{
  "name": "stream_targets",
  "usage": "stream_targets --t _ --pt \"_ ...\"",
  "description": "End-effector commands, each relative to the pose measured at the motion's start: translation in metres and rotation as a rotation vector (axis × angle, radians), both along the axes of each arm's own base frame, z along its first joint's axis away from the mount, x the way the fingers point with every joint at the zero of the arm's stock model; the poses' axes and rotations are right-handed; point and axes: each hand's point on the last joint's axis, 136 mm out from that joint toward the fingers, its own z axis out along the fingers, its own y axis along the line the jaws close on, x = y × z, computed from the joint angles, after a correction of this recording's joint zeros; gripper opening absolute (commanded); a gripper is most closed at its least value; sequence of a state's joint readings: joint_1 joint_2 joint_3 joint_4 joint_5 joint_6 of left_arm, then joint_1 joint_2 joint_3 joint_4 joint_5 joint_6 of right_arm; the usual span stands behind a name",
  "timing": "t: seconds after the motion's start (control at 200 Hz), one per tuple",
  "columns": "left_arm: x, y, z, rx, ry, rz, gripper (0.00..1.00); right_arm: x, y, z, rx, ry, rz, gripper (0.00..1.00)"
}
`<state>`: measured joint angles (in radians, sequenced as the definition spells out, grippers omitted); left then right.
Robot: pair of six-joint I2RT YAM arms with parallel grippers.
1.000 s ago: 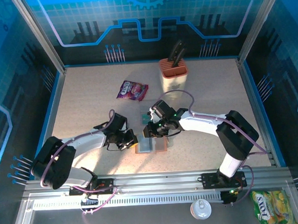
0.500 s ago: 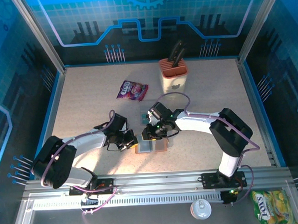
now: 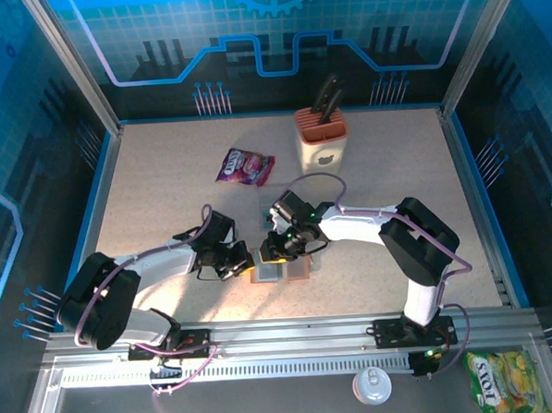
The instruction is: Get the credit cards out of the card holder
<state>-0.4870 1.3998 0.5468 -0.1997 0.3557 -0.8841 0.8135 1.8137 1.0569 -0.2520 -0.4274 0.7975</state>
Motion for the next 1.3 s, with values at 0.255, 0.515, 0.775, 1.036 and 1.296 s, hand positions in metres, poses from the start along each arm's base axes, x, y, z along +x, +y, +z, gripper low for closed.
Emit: stream_targets --t 0.255,0.515,0.775,1.036,1.296 --pt "-0.011 0.005 -0.011 0.019 0.044 -0.005 0.07 -0.007 0.006 -0.004 -0.023 0.036 0.002 0.34" --pt "-0.012 0.005 -0.012 0.022 0.052 -0.006 0.07 -0.010 0.001 -0.009 -0.052 0.056 -0.009 0.35" --pt "-0.013 0.006 -0.013 0.028 0.057 -0.007 0.07 -0.011 -0.005 -0.012 -0.086 0.061 -0.018 0.36" --pt "-0.013 0.007 -0.014 0.030 0.060 -0.006 0.07 -0.010 -0.013 -0.010 -0.112 0.042 -0.030 0.36" --pt "-0.013 0.007 -0.013 0.031 0.057 -0.009 0.07 -0.010 -0.019 -0.009 -0.119 0.035 -0.035 0.36"
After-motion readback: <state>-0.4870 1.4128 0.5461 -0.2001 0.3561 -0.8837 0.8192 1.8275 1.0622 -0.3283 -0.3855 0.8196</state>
